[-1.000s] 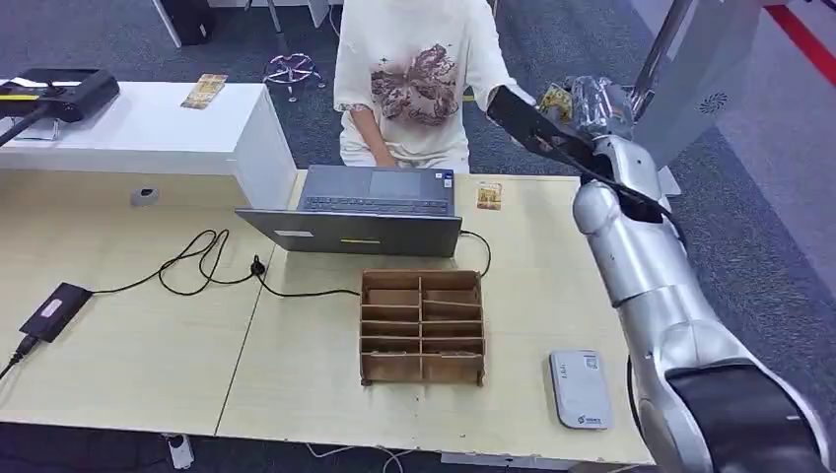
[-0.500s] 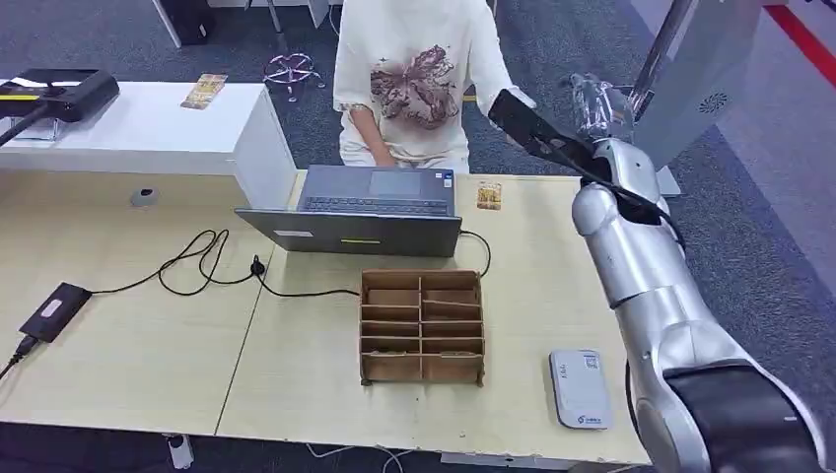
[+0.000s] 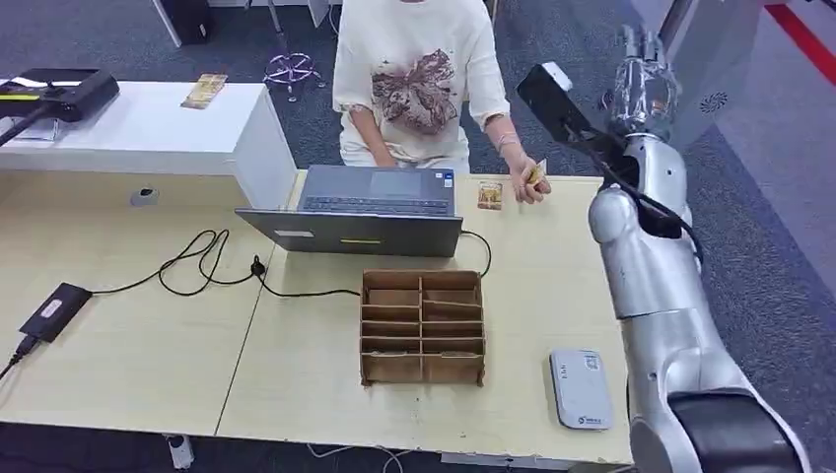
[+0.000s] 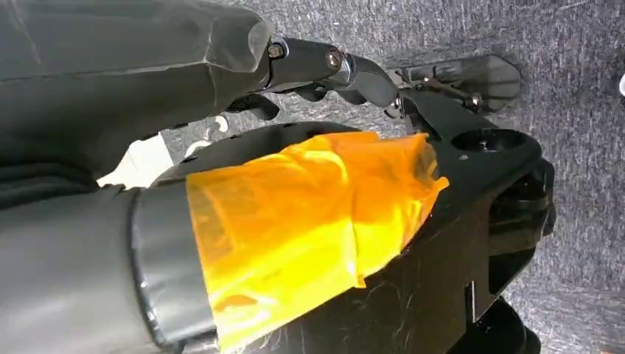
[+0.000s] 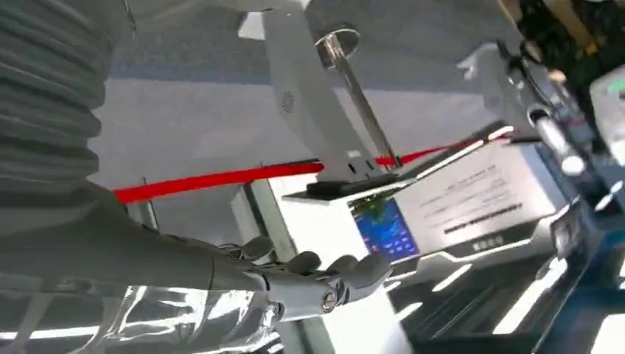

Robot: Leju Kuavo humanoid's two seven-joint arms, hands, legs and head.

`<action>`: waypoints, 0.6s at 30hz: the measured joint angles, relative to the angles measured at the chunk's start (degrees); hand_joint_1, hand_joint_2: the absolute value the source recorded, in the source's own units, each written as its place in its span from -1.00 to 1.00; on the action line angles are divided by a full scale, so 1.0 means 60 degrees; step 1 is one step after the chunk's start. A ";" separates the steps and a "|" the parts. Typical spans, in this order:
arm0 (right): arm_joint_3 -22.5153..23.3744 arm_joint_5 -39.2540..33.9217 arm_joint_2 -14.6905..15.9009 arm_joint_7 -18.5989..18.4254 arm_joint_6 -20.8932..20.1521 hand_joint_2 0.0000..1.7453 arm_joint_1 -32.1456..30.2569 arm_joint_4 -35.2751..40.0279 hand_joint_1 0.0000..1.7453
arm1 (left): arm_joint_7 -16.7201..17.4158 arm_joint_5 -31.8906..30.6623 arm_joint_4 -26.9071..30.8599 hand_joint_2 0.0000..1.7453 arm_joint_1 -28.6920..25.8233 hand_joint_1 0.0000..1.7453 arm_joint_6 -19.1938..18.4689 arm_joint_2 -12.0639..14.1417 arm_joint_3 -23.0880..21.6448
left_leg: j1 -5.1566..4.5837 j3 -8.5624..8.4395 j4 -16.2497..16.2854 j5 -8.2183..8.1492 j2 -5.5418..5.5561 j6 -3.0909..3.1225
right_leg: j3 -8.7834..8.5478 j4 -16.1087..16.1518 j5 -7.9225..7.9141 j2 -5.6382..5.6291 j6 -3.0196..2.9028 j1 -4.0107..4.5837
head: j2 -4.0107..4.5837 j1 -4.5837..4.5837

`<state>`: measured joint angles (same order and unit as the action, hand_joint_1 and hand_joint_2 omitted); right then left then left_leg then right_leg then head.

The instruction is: Pass the card to the sensor for recognition and then transmit it.

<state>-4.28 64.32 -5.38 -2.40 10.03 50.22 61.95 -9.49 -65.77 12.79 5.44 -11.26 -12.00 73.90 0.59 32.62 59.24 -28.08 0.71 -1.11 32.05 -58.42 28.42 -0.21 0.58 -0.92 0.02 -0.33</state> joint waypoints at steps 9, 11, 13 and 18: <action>0.1460 -0.2606 -0.0073 0.1254 -0.0598 1.00 -0.1663 0.2955 -1.00 | 0.0022 0.0266 0.0000 -1.00 -0.0018 -1.00 0.0179 -0.0066 0.0011 | 0.0001 0.0004 0.0002 -0.0001 0.0011 0.0000 | 0.0002 0.0004 0.0000 0.0008 0.0000 0.0000 | 0.0000 -0.0004; 0.1566 -0.3320 -0.0065 0.1493 -0.0724 1.00 -0.2336 0.3749 -1.00 | -0.0007 0.0339 0.0000 -1.00 -0.0031 -1.00 0.0284 -0.0076 0.0026 | 0.0001 0.0004 0.0002 -0.0003 0.0009 -0.0001 | 0.0005 0.0005 0.0000 0.0007 0.0000 0.0001 | -0.0004 -0.0007; 0.1587 -0.4110 -0.0036 0.1780 -0.0848 1.00 -0.3043 0.4492 -1.00 | -0.0033 0.0404 0.0000 -1.00 -0.0039 -1.00 0.0364 -0.0076 0.0040 | 0.0002 0.0005 0.0001 -0.0004 0.0008 0.0000 | 0.0009 0.0007 0.0001 0.0006 0.0000 0.0002 | 0.0000 0.0000; 0.1602 -0.5504 0.0106 0.2452 -0.1075 1.00 -0.4862 0.6025 -1.00 | -0.0120 0.0572 0.0000 -1.00 -0.0079 -1.00 0.0361 -0.0076 0.0120 | 0.0002 0.0014 -0.0002 -0.0006 0.0009 0.0002 | 0.0012 0.0007 0.0004 0.0007 0.0002 0.0002 | 0.0000 -0.0004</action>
<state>5.33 31.30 -4.74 12.31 3.58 21.05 98.10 -10.21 -62.34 12.79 4.96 -9.09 -12.46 74.62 0.61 32.70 59.23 -28.12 0.77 -1.10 32.12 -58.37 28.45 -0.17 0.59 -0.91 0.02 -0.35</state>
